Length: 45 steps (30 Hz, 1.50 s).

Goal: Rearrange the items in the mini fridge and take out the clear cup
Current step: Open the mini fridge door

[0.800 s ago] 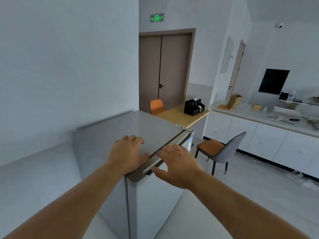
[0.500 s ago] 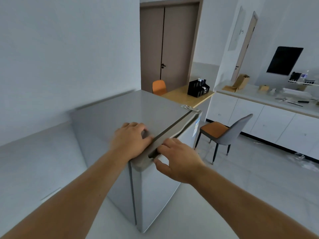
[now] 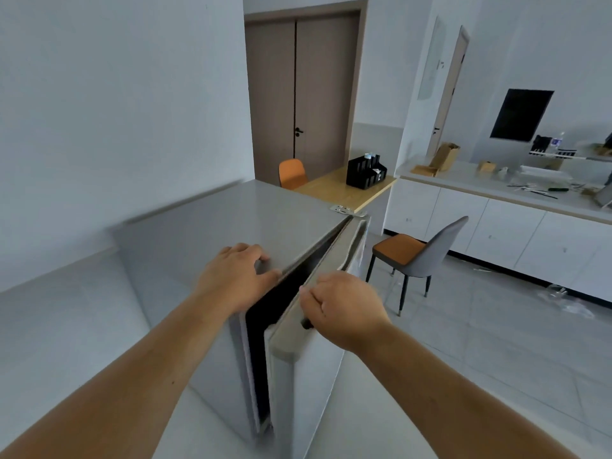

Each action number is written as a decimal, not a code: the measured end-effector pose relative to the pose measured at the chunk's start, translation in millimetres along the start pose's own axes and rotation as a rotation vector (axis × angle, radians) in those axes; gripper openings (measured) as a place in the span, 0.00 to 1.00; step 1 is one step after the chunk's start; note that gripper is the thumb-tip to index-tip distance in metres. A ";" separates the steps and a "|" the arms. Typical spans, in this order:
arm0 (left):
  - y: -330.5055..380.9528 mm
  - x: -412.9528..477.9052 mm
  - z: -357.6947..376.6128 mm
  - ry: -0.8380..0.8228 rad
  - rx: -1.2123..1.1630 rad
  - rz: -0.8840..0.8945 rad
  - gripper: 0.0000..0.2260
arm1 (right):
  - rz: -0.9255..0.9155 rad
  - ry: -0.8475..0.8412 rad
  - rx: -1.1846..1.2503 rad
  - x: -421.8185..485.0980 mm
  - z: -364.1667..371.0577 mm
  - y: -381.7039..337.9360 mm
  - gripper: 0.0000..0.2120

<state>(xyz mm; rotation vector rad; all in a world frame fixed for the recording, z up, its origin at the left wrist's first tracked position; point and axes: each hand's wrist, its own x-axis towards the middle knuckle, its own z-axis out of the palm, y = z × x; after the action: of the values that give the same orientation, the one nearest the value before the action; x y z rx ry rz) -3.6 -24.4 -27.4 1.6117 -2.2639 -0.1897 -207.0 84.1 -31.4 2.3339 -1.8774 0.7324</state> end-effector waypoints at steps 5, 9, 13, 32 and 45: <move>17.3 2.8 9.9 0.044 0.202 0.005 0.24 | 0.249 0.044 -0.035 -11.0 -32.7 35.2 0.05; 11.8 6.8 14.4 0.001 0.182 0.050 0.26 | 0.346 -0.081 -0.122 -14.8 -46.8 56.6 0.12; 8.3 10.7 15.5 -0.011 0.125 0.049 0.25 | 0.409 -0.124 -0.201 -28.2 -58.6 68.5 0.05; 14.8 5.1 11.5 -0.019 0.105 0.034 0.21 | 0.643 -0.174 -0.372 -57.3 -91.0 171.6 0.23; 16.9 2.4 11.1 0.011 0.117 0.048 0.20 | 0.613 -0.279 -0.402 -51.7 -97.6 240.6 0.35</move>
<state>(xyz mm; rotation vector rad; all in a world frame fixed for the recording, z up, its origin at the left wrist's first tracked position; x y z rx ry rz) -23.2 -21.9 -32.0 1.6085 -2.3413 -0.0368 -471.0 101.6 -24.3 1.6861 -2.6004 0.0190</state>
